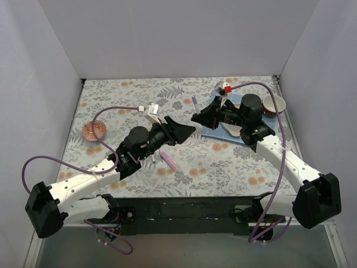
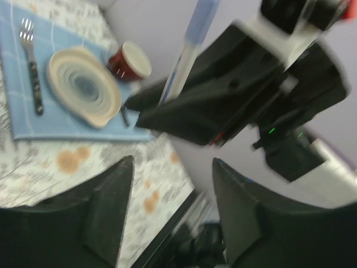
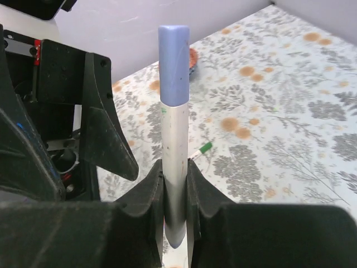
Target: Insert the pens into the pen caps
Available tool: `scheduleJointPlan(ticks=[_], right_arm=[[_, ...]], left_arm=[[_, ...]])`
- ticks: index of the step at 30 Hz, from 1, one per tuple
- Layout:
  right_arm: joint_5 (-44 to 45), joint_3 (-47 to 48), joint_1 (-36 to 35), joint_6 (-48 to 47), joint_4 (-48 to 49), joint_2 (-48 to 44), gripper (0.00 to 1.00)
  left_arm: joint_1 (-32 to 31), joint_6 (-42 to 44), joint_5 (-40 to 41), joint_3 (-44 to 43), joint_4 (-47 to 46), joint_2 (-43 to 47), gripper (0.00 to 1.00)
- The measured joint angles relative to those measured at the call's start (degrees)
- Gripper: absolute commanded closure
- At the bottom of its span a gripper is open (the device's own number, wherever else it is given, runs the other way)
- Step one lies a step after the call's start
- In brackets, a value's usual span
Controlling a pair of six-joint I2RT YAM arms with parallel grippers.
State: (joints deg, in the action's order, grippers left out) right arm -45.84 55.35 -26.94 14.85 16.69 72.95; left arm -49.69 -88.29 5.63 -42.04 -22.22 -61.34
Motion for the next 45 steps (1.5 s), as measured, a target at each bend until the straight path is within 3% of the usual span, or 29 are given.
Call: scheduleJointPlan(ticks=[1,7,9,17,22,28,31,37,39,41,45], right_arm=[[1.5,-1.2,0.6,0.3,1.6,-1.3,0.99],[8.1,-15.5,-3.6,2.0,3.0,-8.7,0.99],[11.3,-19.1,-6.2,3.5,1.3,-8.6,0.99],[29.6,-19.6,-19.8,11.5,-6.4,3.9,0.99],[39.7,-13.8,-22.0,13.9,-11.4,11.4,0.98],[44.9,-8.5,-23.2,16.8,-14.6,20.2,0.98],[46.2,-6.0,-24.3,18.4,-16.0,23.4,0.87],[47.8,-2.6,-25.4,21.1,-20.2,24.9,0.51],[48.7,-2.0,-25.6,21.4,-22.3,24.0,0.24],[49.5,-2.0,-25.6,21.8,-24.9,22.0,0.09],[49.5,-1.9,-25.6,21.0,-28.9,14.6,0.08]], left_arm=[[-0.3,1.0,-2.0,-0.9,3.9,0.2,0.23],[1.4,8.1,-3.9,-12.7,21.3,-0.4,0.14],[1.6,10.8,-1.8,-15.8,23.9,0.4,0.02],[1.6,22.1,10.3,-8.5,28.7,10.7,0.02],[1.6,25.9,16.7,-1.6,30.5,13.3,0.02],[1.6,28.2,21.6,0.6,32.5,13.4,0.02],[1.6,29.0,22.9,0.6,32.5,13.4,0.02],[1.6,30.0,24.4,0.6,32.8,13.2,0.02],[1.6,30.3,24.5,0.6,32.8,13.3,0.02],[1.6,30.5,24.5,0.6,32.9,13.4,0.02],[1.6,31.1,22.5,0.6,32.7,14.3,0.02]])
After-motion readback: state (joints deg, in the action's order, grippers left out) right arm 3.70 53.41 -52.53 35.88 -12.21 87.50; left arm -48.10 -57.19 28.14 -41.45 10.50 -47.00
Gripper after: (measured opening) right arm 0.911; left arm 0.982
